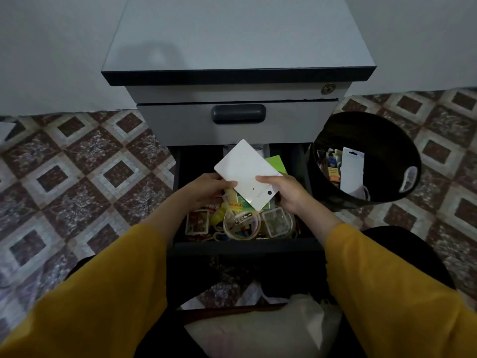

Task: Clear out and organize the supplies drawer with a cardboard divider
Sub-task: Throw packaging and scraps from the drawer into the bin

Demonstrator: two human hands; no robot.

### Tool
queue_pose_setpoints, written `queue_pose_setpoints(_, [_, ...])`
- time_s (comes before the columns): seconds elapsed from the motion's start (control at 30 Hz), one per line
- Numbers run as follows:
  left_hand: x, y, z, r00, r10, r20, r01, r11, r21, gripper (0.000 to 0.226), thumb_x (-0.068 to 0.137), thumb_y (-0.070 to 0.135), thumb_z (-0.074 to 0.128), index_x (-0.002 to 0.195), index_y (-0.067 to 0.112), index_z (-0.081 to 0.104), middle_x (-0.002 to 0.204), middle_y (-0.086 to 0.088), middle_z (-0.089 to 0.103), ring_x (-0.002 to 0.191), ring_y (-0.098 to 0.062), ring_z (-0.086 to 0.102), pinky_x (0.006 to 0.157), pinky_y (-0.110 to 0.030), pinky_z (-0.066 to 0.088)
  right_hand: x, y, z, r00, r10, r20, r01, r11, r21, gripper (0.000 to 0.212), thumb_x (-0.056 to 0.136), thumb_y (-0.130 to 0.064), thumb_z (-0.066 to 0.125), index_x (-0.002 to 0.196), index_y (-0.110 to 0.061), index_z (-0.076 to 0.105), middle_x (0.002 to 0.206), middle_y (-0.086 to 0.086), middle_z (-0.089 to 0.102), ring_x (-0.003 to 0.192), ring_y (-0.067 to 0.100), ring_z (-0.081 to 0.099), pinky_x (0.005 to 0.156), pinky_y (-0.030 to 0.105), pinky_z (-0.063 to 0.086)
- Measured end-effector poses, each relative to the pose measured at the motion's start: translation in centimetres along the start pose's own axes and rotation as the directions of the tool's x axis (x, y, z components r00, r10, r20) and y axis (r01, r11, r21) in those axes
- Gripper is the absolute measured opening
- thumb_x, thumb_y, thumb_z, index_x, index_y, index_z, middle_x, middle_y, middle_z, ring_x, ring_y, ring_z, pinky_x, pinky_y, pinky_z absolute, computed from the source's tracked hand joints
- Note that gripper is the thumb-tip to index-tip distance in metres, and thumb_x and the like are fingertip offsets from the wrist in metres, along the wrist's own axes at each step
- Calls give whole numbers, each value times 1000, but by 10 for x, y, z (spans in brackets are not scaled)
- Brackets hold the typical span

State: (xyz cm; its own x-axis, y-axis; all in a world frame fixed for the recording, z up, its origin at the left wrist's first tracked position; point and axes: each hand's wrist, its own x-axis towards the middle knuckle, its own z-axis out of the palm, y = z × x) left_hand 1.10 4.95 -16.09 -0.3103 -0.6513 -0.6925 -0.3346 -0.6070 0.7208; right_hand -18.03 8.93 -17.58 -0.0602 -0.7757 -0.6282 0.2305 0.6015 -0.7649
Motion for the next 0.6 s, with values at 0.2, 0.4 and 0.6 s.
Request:
queue_pose_setpoints(0.2, [9,-25,-30,983,120,-136,28,639,769,38,85,21,66,120,6,61,118,-11,60,109,-24,56,87,-27,42,20,7,-20,991,83,-109,-70,991,115,30,79,-4,69,109,1,63,110,16,65,87,25,63,75,35,50])
queue_pose_setpoints(0.4, [17,-54,-29,997,-70,-32,59,440,896,35,84,16,64,117,6,58,116,-11,62,104,-25,57,83,-29,45,28,8,-22,990,99,-100,-95,995,35,8,81,-3,67,84,-9,63,92,8,66,82,21,61,69,29,46])
queue_pose_setpoints(0.6, [18,-54,-29,993,-109,-43,74,297,952,30,87,11,59,116,1,58,116,-15,59,109,-28,56,86,-32,46,33,13,-22,989,107,-101,-110,994,-17,7,81,-6,69,81,-10,63,91,6,66,90,23,60,79,31,44])
